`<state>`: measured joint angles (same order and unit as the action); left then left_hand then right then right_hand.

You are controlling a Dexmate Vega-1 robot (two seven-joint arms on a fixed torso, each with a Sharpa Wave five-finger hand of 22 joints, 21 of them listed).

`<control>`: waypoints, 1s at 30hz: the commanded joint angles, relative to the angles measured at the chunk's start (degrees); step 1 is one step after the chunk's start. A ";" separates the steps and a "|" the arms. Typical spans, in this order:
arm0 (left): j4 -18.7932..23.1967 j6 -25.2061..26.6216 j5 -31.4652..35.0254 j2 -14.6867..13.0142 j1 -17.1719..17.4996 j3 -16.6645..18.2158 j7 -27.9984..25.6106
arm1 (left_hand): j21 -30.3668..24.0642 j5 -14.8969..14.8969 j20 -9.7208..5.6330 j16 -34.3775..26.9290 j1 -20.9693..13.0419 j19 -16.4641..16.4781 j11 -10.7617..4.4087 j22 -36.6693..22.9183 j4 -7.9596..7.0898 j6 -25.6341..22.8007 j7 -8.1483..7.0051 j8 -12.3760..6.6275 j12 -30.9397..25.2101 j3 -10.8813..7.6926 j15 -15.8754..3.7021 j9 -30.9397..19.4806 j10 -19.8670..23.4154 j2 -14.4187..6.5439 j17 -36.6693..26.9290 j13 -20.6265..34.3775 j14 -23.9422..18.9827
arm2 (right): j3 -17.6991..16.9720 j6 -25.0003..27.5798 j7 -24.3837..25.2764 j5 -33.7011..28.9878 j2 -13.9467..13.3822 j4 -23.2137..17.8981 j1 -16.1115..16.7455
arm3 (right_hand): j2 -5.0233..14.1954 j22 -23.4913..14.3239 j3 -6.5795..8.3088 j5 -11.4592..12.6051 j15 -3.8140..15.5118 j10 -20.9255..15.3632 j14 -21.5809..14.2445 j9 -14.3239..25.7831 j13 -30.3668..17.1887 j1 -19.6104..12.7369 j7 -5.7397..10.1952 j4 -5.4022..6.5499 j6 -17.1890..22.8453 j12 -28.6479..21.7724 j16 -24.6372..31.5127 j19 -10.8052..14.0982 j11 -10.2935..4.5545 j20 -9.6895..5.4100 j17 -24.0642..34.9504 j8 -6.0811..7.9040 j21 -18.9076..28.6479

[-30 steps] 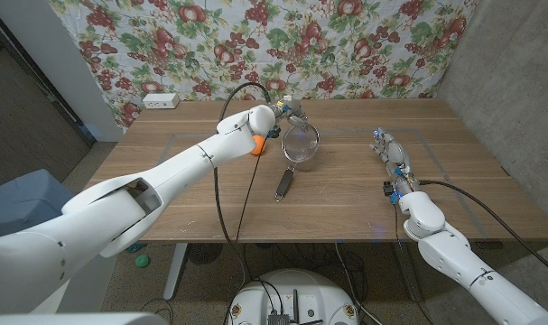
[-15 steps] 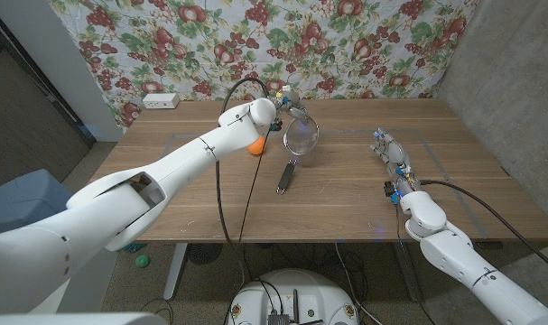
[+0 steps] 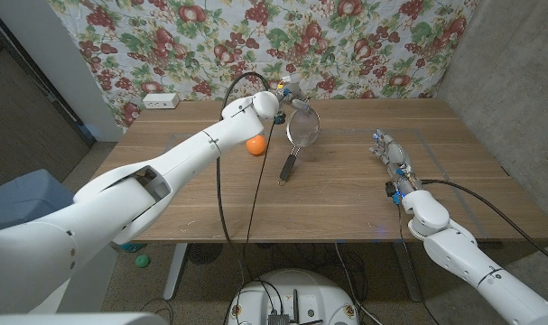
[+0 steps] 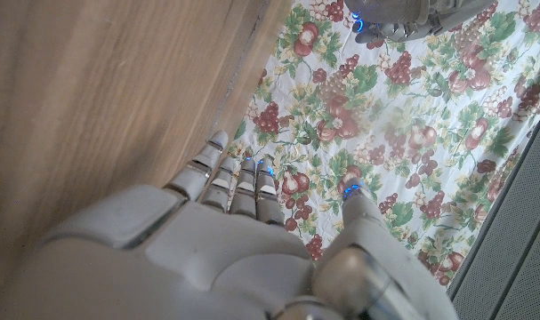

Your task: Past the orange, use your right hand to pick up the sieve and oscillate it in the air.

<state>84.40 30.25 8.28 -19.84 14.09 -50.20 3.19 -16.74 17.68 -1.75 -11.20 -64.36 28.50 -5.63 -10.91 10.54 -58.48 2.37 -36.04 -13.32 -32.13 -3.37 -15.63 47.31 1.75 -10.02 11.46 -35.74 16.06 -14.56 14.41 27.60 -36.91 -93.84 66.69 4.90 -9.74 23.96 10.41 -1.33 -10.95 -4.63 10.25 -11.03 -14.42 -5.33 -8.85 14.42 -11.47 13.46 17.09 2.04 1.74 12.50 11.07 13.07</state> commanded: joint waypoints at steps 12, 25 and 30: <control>-0.75 2.35 -10.51 4.04 -0.69 3.74 -4.35 | -0.37 1.16 0.27 0.19 0.12 0.56 0.89 -0.14 -0.23 -6.23 7.08 -0.77 0.12 -1.34 -5.80 -12.06 0.77 1.00 -0.21 -0.09 -0.58 | 1.33 5.47 -6.97 2.27 -5.39 -1.37 -1.60 | -1.93 -0.22 -0.82 -0.25 -0.61 -0.16 -0.09 0.22 -0.24 0.29 -0.54 -0.64 -0.35 0.07 -0.31 0.55 0.73 0.47 -0.05 -0.12 -0.36; 0.22 2.91 -13.43 4.90 -1.50 3.15 -6.70 | -0.43 1.86 0.45 0.29 0.52 0.77 1.47 -0.15 -0.34 -6.09 7.37 -1.04 0.36 -2.02 -5.47 -12.94 0.82 1.34 -0.26 -0.11 -0.67 | 1.82 6.11 -9.14 2.95 -7.15 -1.96 -1.80 | -3.10 -0.22 -1.23 -0.44 -0.59 0.34 -0.12 0.24 -0.26 0.09 -0.57 -0.82 -0.86 0.27 -0.48 0.56 0.74 0.59 -0.21 -0.22 -0.61; 0.38 3.07 -14.12 5.39 -1.68 3.00 -7.66 | -0.42 2.07 0.51 0.33 0.64 0.77 1.32 -0.15 -0.35 -5.97 7.36 -1.09 0.42 -2.26 -5.38 -13.23 0.86 1.44 -0.27 -0.12 -0.66 | 1.93 6.47 -9.99 3.32 -7.81 -2.25 -1.80 | -3.27 -0.22 -1.27 -0.45 -0.62 0.40 -0.10 0.24 -0.26 -0.01 -0.55 -0.85 -0.94 0.29 -0.53 0.62 0.78 0.61 -0.24 -0.23 -0.64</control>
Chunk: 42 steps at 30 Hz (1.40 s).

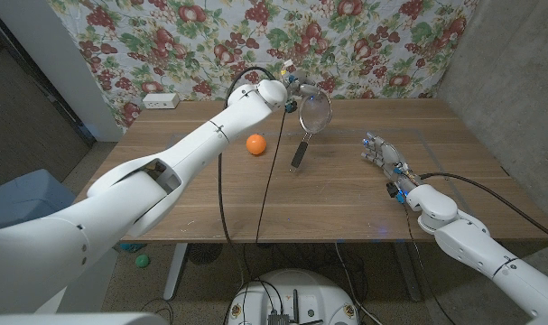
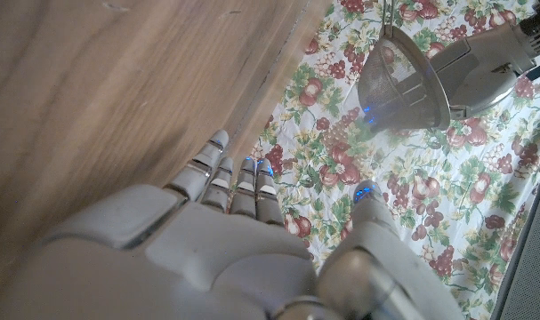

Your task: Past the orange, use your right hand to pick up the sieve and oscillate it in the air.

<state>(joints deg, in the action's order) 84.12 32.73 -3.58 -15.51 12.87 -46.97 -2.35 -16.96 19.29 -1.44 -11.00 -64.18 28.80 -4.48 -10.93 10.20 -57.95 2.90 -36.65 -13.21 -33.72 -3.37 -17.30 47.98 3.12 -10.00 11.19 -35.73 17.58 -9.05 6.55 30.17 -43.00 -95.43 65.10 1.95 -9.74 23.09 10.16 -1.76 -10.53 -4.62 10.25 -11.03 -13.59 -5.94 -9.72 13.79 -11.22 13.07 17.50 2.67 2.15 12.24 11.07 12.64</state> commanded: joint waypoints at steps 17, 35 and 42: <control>3.11 0.92 -4.88 1.60 0.52 0.74 -5.10 | -0.19 1.18 0.58 0.20 0.96 0.47 0.26 -0.16 -0.11 -6.15 6.83 -0.64 0.55 -1.54 -4.89 -12.55 0.23 0.30 -0.30 0.14 -0.75 | 1.82 0.53 -4.41 0.43 -2.21 -0.79 -1.32 | -0.58 -0.23 -0.42 -0.20 -0.21 -0.12 -0.17 0.26 -0.27 -1.30 0.12 0.03 -0.35 -0.04 -0.26 0.34 0.09 0.24 -0.10 -0.15 -0.36; 1.77 0.64 -9.03 3.26 0.21 2.02 -5.63 | -0.21 1.83 0.79 0.31 1.44 0.56 0.27 -0.18 -0.12 -6.03 6.78 -0.80 0.74 -2.38 -4.54 -13.45 0.27 0.55 -0.30 0.13 -0.64 | 3.71 0.17 -6.30 -0.38 -1.85 -0.46 -2.99 | -0.41 -0.25 -0.21 -0.11 -0.03 -0.02 -0.25 0.27 -0.28 -2.04 0.22 0.06 -0.41 -0.01 -0.35 0.40 -0.04 0.18 -0.20 -0.10 -0.54; 2.52 0.81 -9.59 3.08 0.13 1.82 -6.16 | -0.22 2.13 0.96 0.34 1.67 0.58 0.36 -0.19 -0.12 -5.97 6.67 -0.86 0.82 -2.78 -4.40 -13.86 0.27 0.65 -0.29 0.14 -0.63 | 4.12 -0.14 -6.73 -0.75 -1.91 -0.69 -3.26 | -0.36 -0.25 -0.13 -0.08 -0.03 -0.03 -0.23 0.27 -0.28 -2.38 0.23 0.06 -0.41 -0.02 -0.42 0.44 -0.02 0.13 -0.25 -0.06 -0.61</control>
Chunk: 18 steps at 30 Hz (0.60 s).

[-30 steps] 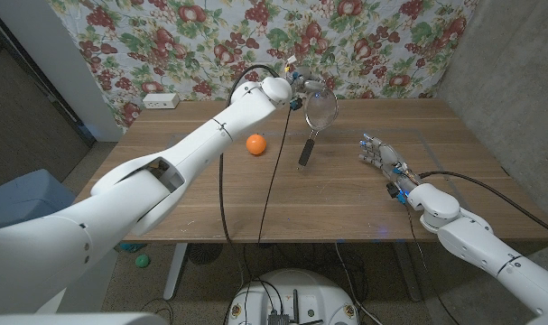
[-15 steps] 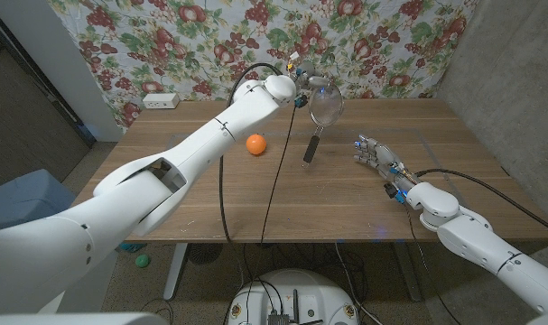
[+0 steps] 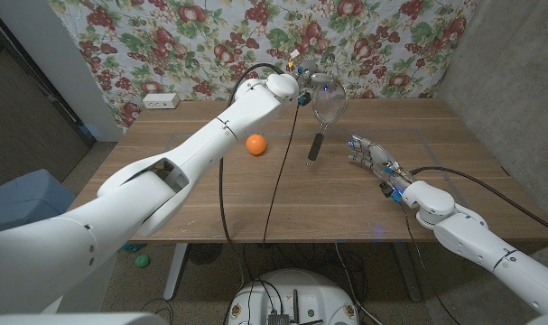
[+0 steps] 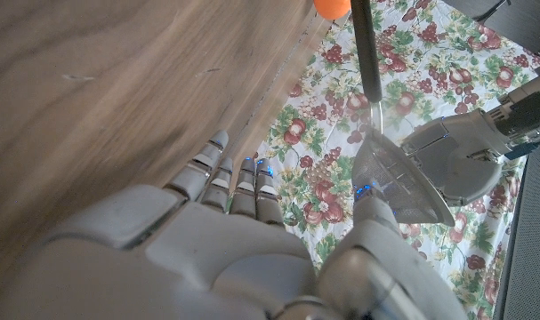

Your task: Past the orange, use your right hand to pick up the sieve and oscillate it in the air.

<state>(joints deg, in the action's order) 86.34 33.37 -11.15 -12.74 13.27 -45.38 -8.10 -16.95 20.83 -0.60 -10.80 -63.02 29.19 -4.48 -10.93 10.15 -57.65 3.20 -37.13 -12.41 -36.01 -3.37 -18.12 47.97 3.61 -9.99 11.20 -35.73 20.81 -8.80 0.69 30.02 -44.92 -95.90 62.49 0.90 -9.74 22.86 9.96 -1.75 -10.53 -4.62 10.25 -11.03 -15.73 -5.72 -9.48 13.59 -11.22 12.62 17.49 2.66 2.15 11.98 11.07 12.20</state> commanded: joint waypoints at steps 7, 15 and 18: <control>0.95 0.35 -2.27 0.40 -0.16 0.07 -1.33 | -0.24 0.84 0.16 0.15 0.72 0.24 0.37 -0.19 -0.05 -6.22 6.32 -0.42 0.11 -0.83 -4.26 -13.40 0.23 0.28 -0.29 0.12 -0.63 | 1.36 -0.62 -1.49 -1.01 -0.18 -0.87 -0.85 | 0.73 -0.25 0.16 0.13 -0.05 -0.14 -0.30 0.28 -0.28 -0.53 0.09 -0.17 -0.22 -0.07 0.02 0.47 0.03 0.11 -0.02 -0.05 -0.24; 0.57 0.15 -2.72 0.89 -0.35 0.02 -1.83 | -0.25 1.06 0.22 0.19 0.90 0.24 0.43 -0.20 -0.05 -6.12 6.33 -0.43 0.20 -1.14 -4.22 -13.72 0.14 0.38 -0.28 0.12 -0.56 | 2.02 -0.63 -1.93 -1.59 -0.15 -1.23 -1.21 | 0.90 -0.26 0.32 0.21 0.08 -0.02 -0.28 0.28 -0.28 -1.00 0.22 -0.18 -0.18 -0.02 -0.05 0.48 -0.11 0.05 -0.06 0.00 -0.31; 0.80 0.11 -2.74 0.88 -0.31 -0.06 -2.03 | -0.25 1.18 0.24 0.19 1.00 0.26 0.47 -0.21 -0.04 -6.06 6.36 -0.42 0.20 -1.30 -4.12 -13.88 0.19 0.44 -0.27 0.12 -0.56 | 2.16 -0.58 -2.05 -1.64 -0.13 -1.47 -1.31 | 1.00 -0.26 0.42 0.26 0.01 0.02 -0.33 0.28 -0.28 -1.28 0.26 -0.21 -0.23 -0.01 -0.05 0.50 -0.31 0.03 -0.08 0.00 -0.35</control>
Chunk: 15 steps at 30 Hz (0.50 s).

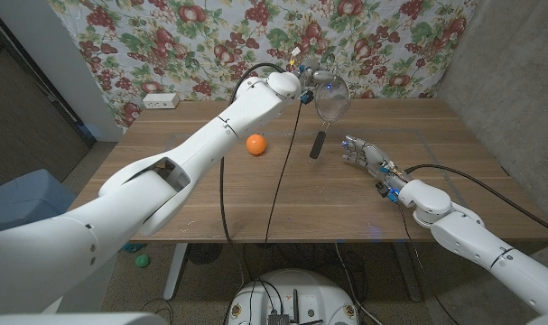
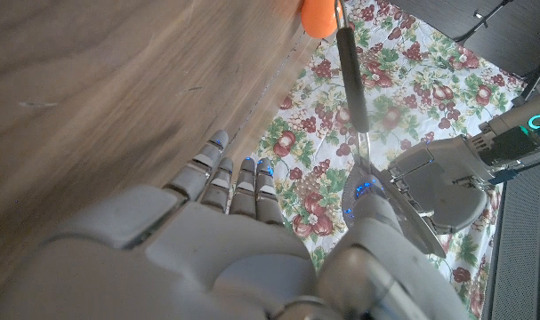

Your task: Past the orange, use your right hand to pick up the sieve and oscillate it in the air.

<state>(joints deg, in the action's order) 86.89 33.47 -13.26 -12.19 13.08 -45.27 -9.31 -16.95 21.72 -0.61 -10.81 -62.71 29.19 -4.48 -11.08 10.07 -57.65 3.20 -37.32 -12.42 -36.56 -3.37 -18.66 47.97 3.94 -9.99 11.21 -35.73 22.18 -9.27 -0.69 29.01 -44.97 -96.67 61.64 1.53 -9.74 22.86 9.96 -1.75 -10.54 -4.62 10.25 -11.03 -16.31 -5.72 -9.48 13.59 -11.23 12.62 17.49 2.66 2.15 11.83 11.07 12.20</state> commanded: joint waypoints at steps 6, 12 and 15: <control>0.38 0.00 -0.90 0.45 -0.11 -0.23 -0.95 | -0.26 0.50 0.27 0.23 0.86 0.27 0.31 -0.07 0.04 -6.10 6.29 -0.27 0.26 -1.05 -4.15 -13.64 0.14 0.21 -0.27 0.12 -0.48 | 1.34 -0.09 -1.20 -1.16 -0.04 -0.96 -1.04 | 0.56 -0.26 0.67 0.38 0.08 -0.03 -0.24 0.28 -0.27 -1.35 0.38 -0.30 -0.26 -0.03 -0.15 0.50 -0.27 -0.04 0.02 0.03 -0.43; 0.24 -0.13 -1.02 0.71 -0.15 -0.43 -1.09 | -0.26 0.71 0.28 0.24 1.04 0.28 0.39 -0.08 0.04 -6.02 6.18 -0.27 0.32 -1.37 -4.11 -13.95 0.08 0.29 -0.26 0.13 -0.45 | 1.99 0.02 -2.07 -1.29 0.24 -0.79 -1.85 | 0.82 -0.26 0.97 0.53 0.29 -0.04 -0.31 0.28 -0.27 -2.07 0.69 -0.43 -0.35 -0.04 -0.17 0.61 -0.59 -0.25 -0.02 0.04 -0.45; 0.24 -0.08 -1.05 0.77 -0.20 -0.57 -1.06 | -0.26 0.80 0.29 0.25 1.13 0.28 0.48 -0.08 0.05 -6.06 6.23 -0.27 0.36 -1.50 -4.07 -14.05 0.02 0.34 -0.26 0.13 -0.43 | 2.28 -0.32 -2.65 -1.31 0.42 -0.55 -2.19 | 1.03 -0.25 1.22 0.65 0.37 -0.09 -0.43 0.28 -0.27 -2.65 0.83 -0.52 -0.40 -0.05 -0.16 0.64 -0.86 -0.29 -0.05 0.06 -0.48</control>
<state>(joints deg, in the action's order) 87.13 33.47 -14.00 -11.73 13.01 -45.48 -10.12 -16.95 22.12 -0.61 -10.59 -62.28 29.19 -4.47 -11.07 10.12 -57.65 3.20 -37.31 -12.28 -37.58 -3.37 -20.68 47.97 4.38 -9.99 11.21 -35.73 23.43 -9.36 -1.97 28.03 -45.00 -97.35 60.59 2.50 -9.74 23.45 10.19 -1.73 -10.43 -4.64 10.25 -11.03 -18.20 -5.26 -10.04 13.13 -11.24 12.62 17.71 2.12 1.92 11.72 11.07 11.87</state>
